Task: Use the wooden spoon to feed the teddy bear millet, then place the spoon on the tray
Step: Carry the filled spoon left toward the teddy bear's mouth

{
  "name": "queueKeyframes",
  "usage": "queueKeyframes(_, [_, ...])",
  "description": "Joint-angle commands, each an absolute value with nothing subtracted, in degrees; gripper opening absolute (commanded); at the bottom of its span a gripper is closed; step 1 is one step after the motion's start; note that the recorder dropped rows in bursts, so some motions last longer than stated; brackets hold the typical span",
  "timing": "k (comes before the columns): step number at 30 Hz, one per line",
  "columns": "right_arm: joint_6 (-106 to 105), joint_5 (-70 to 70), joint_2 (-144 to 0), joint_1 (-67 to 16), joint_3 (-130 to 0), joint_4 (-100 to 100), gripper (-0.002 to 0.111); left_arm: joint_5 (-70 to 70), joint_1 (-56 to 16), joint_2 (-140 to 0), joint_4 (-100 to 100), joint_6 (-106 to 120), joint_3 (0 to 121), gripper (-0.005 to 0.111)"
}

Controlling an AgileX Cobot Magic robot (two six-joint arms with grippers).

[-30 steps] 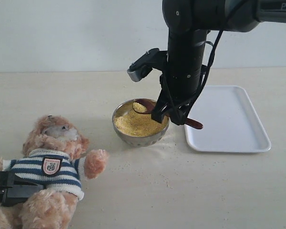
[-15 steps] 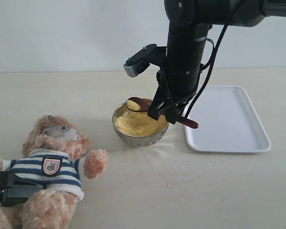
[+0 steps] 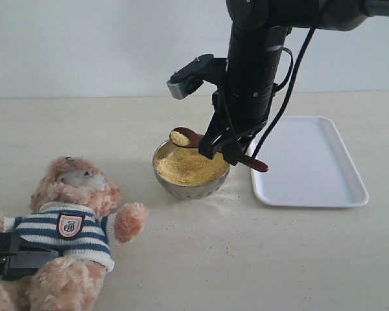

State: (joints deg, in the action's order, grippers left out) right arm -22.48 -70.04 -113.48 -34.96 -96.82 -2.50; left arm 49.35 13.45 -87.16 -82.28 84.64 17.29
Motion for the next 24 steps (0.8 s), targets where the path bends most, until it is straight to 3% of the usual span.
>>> queueKeyframes(1, [-23.0,-70.0,-111.9,-37.0,-96.7,-3.2,0.015,50.7,13.5,-87.1,-82.7,85.1,17.2,0.007])
queueKeyframes(24, [-21.5,-70.0,-110.5,-51.6,-103.3,3.3,0.015,50.5,13.5,-87.1,-82.7,85.1,17.2,0.007])
